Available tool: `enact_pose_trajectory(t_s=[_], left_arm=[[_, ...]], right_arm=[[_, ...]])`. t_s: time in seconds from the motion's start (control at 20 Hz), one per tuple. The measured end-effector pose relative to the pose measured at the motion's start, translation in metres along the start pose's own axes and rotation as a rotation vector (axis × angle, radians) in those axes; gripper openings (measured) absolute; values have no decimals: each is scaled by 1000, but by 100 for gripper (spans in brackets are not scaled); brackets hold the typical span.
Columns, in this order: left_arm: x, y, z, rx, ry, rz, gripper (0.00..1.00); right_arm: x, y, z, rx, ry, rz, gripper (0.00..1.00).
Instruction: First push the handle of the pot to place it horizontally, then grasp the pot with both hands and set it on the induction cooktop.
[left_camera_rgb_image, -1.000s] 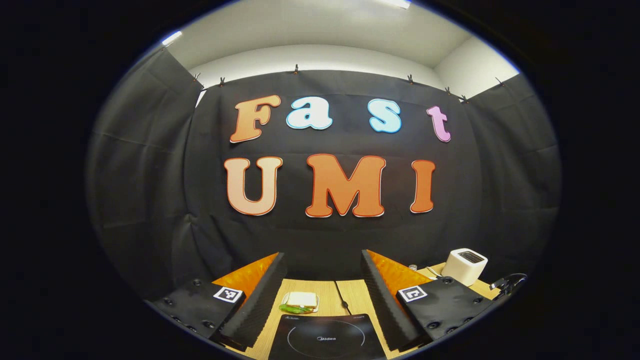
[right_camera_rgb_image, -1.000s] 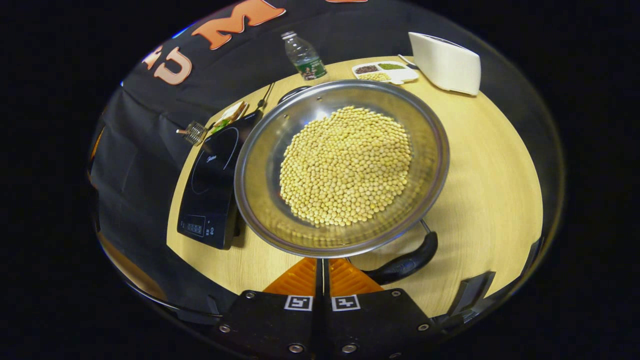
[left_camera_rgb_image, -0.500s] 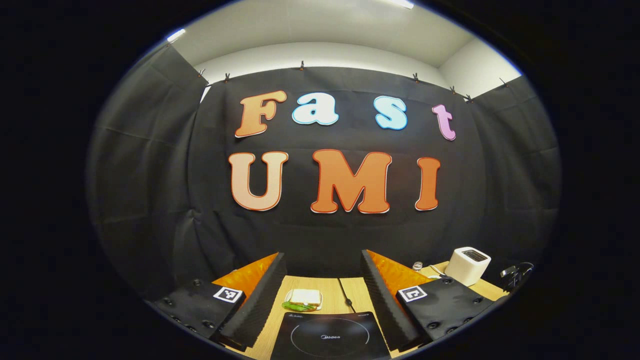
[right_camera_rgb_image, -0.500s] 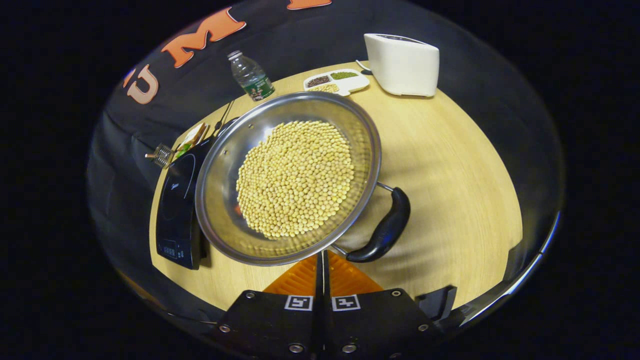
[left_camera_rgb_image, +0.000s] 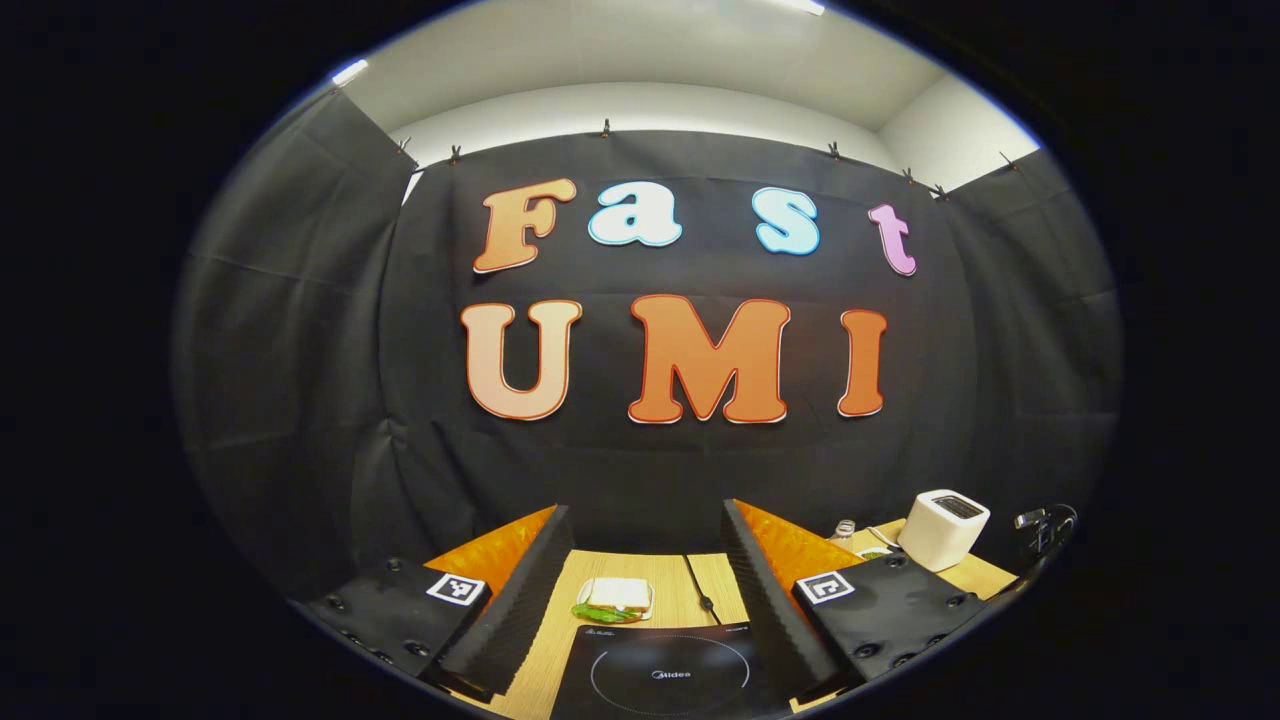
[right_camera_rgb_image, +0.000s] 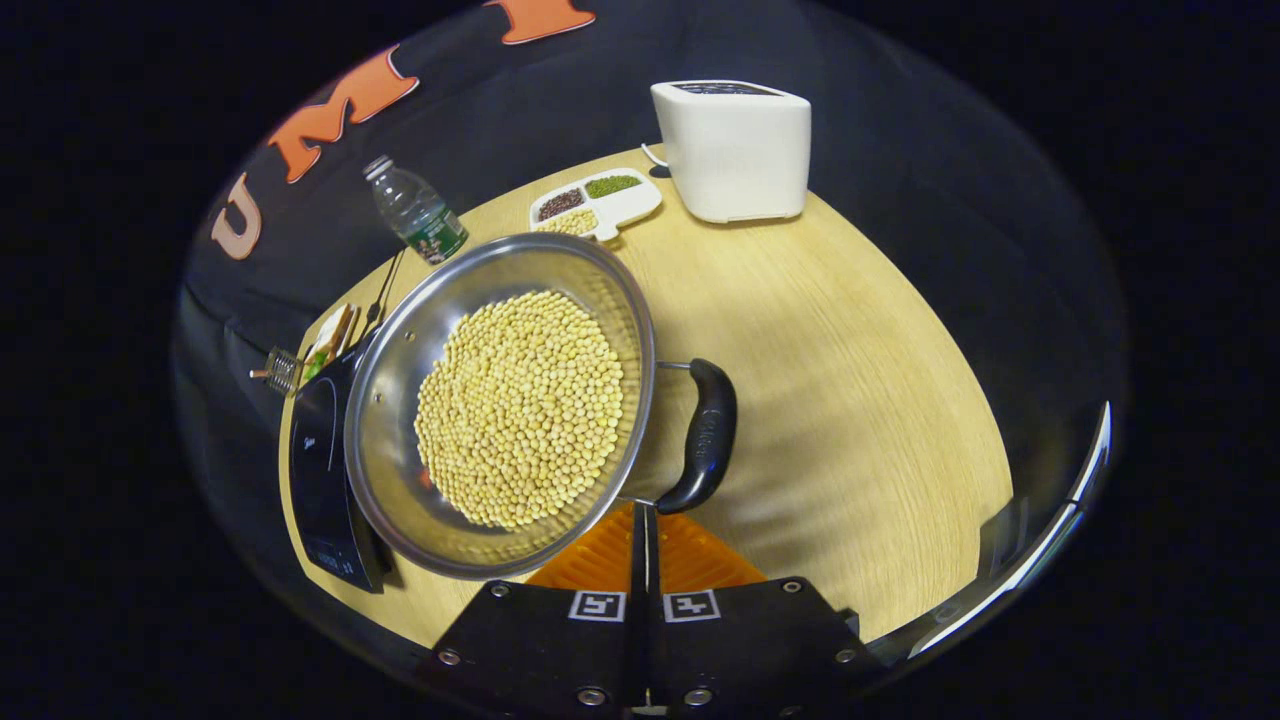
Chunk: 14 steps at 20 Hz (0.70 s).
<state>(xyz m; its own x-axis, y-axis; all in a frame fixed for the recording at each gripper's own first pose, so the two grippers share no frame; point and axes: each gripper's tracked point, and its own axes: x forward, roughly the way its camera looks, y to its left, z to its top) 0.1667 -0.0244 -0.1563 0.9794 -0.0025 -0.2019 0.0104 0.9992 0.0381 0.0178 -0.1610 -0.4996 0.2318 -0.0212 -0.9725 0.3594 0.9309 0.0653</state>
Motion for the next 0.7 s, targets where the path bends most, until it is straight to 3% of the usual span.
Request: enact_pose_trajectory(t_s=[0.55,0.7], left_arm=[[32,-5,-21,2,55,-2,98],[38,-15,-22,20,56,-8,98]], right_arm=[[27,-13,68,25,-78,-91,0],[25,-20,88,29,-102,-85,0]])
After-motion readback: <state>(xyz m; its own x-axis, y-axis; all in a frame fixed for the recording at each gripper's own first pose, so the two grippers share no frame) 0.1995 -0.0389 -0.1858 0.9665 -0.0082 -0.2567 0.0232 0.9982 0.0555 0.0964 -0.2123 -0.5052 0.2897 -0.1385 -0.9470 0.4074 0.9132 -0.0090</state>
